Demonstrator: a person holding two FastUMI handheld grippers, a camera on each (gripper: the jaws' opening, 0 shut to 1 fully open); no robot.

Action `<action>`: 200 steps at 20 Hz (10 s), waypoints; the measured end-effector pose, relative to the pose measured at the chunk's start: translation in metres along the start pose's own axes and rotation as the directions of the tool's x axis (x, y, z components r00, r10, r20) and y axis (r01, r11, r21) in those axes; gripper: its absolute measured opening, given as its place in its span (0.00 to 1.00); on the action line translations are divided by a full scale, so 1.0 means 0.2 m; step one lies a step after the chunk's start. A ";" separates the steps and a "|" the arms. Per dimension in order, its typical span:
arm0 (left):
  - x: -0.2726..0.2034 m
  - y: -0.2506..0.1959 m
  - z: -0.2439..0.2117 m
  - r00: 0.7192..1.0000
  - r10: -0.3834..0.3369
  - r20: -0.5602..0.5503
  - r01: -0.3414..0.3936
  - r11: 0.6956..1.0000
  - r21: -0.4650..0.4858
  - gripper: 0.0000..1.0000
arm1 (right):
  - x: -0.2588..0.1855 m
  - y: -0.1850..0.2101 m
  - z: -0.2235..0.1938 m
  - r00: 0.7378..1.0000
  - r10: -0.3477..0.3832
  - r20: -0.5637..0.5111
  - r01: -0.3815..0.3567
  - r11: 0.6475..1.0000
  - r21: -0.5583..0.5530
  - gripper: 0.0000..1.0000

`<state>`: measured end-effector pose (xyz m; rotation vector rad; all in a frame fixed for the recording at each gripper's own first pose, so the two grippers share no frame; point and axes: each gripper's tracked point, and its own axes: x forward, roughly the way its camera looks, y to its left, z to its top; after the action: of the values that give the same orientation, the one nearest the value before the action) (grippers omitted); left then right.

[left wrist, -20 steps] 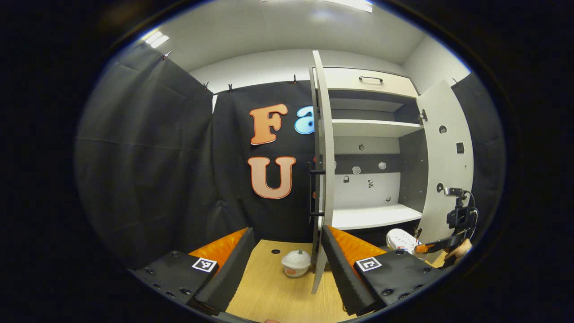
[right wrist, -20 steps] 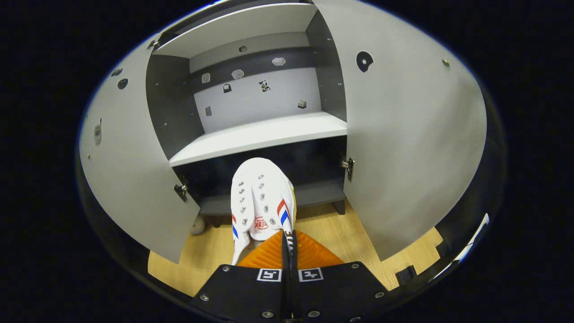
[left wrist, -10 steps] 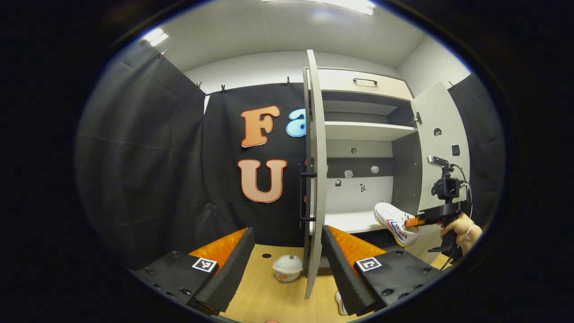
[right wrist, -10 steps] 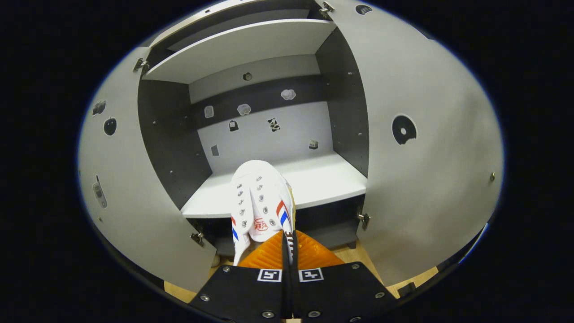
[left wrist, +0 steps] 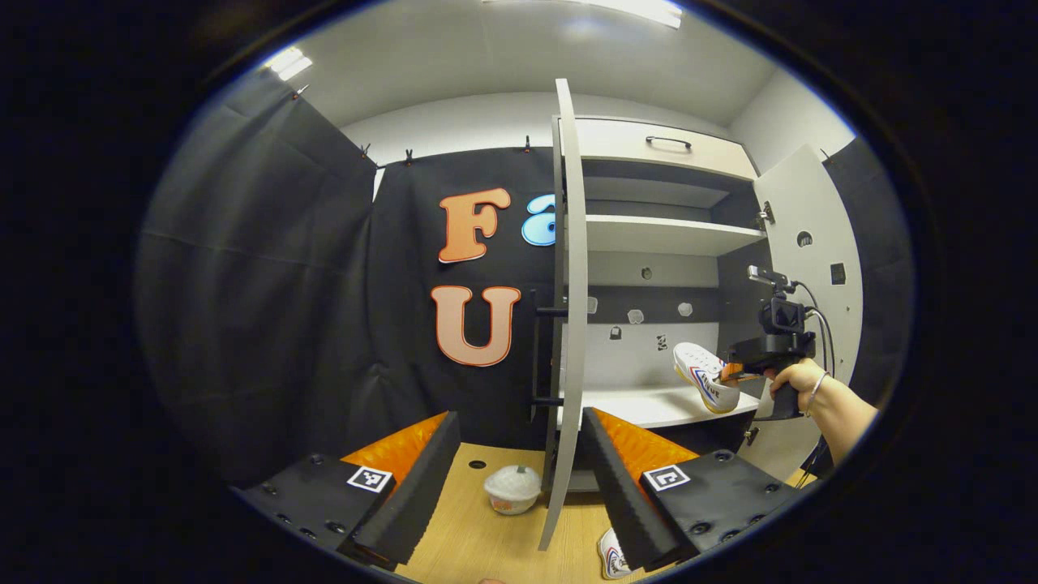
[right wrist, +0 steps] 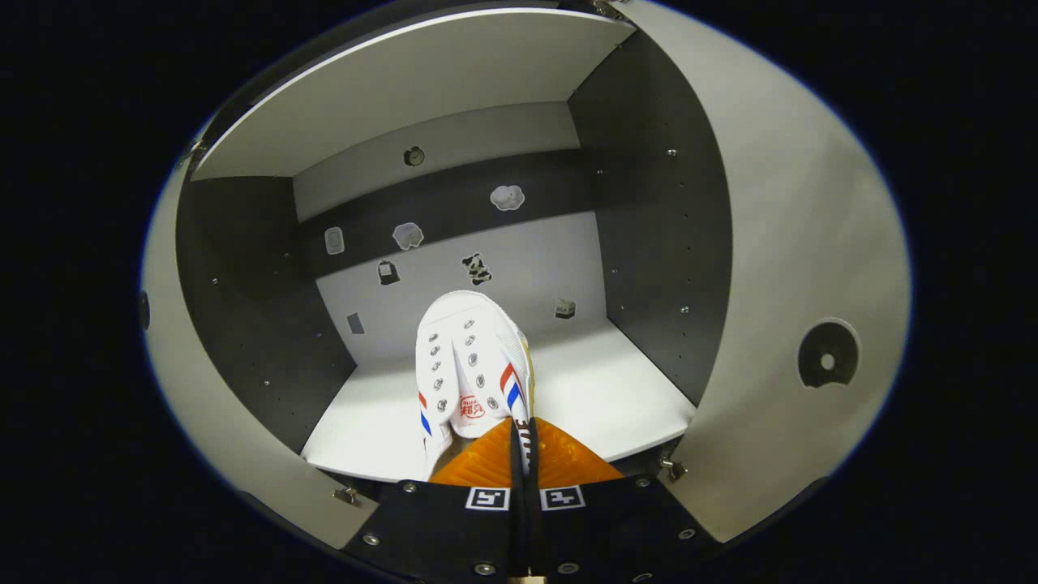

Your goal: Grab one shoe with the right hand and put it into the shoe cabinet, grab the other shoe with the left hand and put it into the shoe cabinet; then close the right door with the right hand and the left door with the left hand.

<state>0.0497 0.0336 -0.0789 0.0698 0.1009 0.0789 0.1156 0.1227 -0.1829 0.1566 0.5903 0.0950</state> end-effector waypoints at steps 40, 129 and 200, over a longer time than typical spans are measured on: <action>0.07 -0.82 -1.79 0.681 -0.214 -0.700 0.204 0.974 -0.099 0.98 | -0.60 0.00 0.35 0.893 0.284 0.349 -0.204 0.947 -0.247 0.93; 1.94 -1.02 -0.71 0.681 -0.243 -0.690 0.215 0.968 -0.128 0.34 | -0.93 -0.19 0.30 0.882 0.314 0.352 -0.218 0.933 -0.286 0.93; 0.14 0.43 0.62 0.999 -0.036 -0.022 0.033 0.993 -0.110 0.98 | -0.88 -0.21 0.03 0.899 0.306 0.313 -0.195 0.920 -0.339 0.89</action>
<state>0.0832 0.1127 0.0477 -0.0428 0.1215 0.0506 -0.0237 0.0570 -0.0893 -0.0475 0.1775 0.4008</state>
